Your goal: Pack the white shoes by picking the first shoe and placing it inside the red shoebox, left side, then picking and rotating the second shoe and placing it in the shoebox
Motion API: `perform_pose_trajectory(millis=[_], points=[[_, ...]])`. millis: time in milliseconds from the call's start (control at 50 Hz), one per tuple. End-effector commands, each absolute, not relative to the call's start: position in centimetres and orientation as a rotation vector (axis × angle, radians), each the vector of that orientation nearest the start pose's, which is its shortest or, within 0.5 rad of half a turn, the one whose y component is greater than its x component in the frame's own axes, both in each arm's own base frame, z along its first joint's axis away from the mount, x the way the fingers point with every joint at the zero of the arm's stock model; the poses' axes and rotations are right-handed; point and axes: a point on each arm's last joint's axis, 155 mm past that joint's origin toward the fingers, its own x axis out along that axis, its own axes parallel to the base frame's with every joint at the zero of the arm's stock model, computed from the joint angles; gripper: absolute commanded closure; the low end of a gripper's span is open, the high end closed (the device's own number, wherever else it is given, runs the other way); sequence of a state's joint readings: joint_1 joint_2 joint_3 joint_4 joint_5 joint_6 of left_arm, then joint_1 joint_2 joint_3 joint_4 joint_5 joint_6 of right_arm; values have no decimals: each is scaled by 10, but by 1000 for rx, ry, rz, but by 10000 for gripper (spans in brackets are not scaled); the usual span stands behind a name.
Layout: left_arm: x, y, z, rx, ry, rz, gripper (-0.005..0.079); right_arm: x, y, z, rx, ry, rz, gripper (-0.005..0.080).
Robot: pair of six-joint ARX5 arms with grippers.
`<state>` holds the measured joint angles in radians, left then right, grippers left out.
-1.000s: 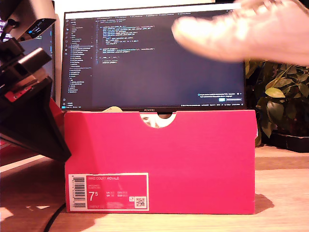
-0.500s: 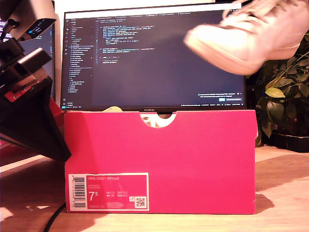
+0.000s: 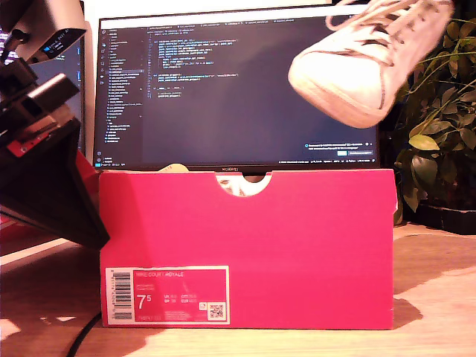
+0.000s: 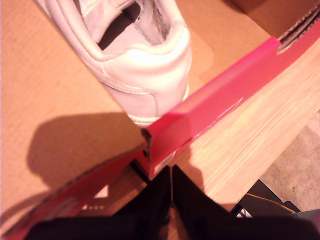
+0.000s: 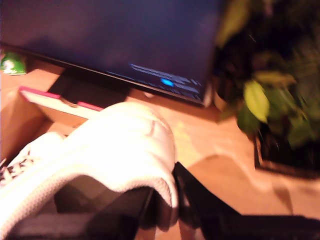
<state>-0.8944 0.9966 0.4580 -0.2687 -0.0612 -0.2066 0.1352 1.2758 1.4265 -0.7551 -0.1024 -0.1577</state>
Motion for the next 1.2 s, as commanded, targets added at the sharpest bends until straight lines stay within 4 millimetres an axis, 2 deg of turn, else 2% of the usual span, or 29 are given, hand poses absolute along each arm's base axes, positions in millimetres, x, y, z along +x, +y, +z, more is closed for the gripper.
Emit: perform_pose_trajectory(millis=[0,260,560,780,920,1180], points=[[192,-222,71,189,807,-705,761,386,81,326,-177,532,308,765],[192,-222,71,189,807,-705,761,399,110,314,-234,529,382,765],[192,-223,72,185,800,-707,761,411,144,309,-271,502,454,765],[193,-224,73,185,797,-708,761,419,167,291,-317,522,508,765],[193,-224,73,182,797,-707,761,422,177,275,-362,545,541,765],[195,-226,76,169,784,-708,761,427,182,254,-413,582,565,765]])
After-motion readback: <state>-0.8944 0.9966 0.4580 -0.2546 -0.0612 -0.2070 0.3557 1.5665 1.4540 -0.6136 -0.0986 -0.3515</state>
